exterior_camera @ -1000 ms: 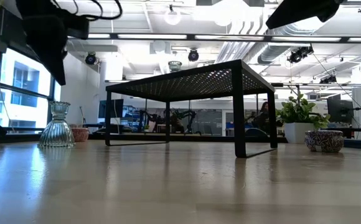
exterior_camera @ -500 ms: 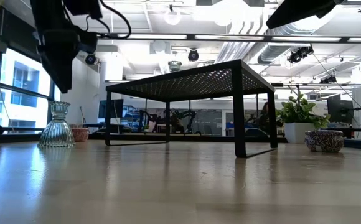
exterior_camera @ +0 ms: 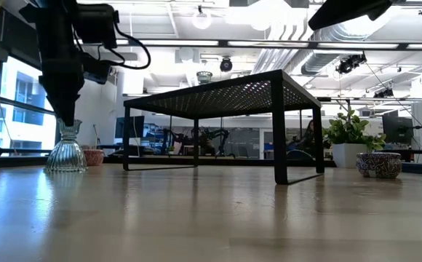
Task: Pick & Place candle stick holders
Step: Put the left green candle holder on the shelf
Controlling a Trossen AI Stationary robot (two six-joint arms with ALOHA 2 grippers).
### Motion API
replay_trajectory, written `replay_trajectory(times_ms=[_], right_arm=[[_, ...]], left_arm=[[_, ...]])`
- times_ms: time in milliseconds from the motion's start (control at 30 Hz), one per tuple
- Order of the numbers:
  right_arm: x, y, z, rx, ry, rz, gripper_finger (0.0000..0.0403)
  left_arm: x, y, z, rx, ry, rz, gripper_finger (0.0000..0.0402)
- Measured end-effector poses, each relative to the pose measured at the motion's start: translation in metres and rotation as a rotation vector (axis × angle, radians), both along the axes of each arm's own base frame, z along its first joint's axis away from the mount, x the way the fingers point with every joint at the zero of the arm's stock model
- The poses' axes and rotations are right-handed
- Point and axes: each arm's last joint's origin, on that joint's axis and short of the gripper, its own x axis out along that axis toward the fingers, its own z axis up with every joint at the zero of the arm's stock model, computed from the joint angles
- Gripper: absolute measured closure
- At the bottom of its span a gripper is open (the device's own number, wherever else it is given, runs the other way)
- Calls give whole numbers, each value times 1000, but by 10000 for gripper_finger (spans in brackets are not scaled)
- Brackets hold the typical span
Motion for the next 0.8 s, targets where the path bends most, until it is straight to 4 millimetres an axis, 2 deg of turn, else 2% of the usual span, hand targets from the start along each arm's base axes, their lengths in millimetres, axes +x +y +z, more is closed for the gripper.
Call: replay_trajectory(times_ms=[100,400,800], right_arm=[[0,0,0,-2,-4,-2,401],[0,0,0,-3,-4,-2,402],[0,0,0,-5,-2,-1,402]], left_arm=[[0,0,0,4,2,-17,103],[7,1,-8,-40,30,-53,193],[15,3,-16,-70,47,-85,211]])
